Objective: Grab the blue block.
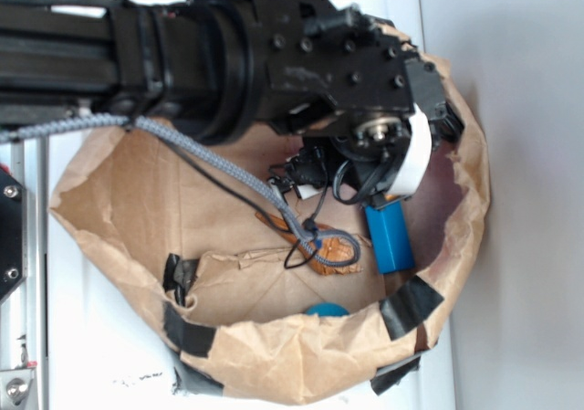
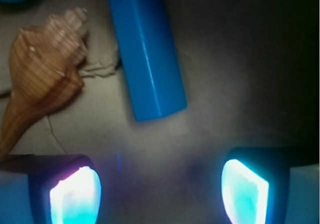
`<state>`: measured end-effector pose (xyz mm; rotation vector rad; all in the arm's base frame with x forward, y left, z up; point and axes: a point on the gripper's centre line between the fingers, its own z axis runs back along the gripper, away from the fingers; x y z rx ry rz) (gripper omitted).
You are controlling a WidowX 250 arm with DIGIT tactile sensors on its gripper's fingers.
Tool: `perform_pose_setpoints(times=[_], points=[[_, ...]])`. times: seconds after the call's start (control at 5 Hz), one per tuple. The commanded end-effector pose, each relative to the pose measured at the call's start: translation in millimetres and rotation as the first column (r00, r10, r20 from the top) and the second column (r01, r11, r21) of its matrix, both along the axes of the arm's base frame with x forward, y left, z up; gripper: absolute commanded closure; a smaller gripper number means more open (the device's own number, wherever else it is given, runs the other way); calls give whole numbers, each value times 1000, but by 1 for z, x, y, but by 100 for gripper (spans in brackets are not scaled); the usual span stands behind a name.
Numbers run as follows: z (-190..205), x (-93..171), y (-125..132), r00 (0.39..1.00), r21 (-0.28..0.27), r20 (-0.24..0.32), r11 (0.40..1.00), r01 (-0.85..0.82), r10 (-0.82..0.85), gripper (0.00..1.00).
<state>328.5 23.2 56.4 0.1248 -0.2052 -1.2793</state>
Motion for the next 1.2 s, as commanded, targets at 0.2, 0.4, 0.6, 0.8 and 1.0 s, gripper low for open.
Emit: perform_pose_setpoints(times=[0.2, 0.4, 0.6, 0.8, 1.0], points=[[24, 0, -27, 990, -115, 42, 984, 136, -132, 0], [12, 10, -36, 989, -150, 86, 980, 132, -120, 0], [1, 19, -35, 989, -136, 97, 983, 124, -111, 0], [-4, 20, -28, 990, -140, 104, 984, 113, -99, 100], [-7, 20, -25, 988, -120, 115, 986, 116, -102, 100]])
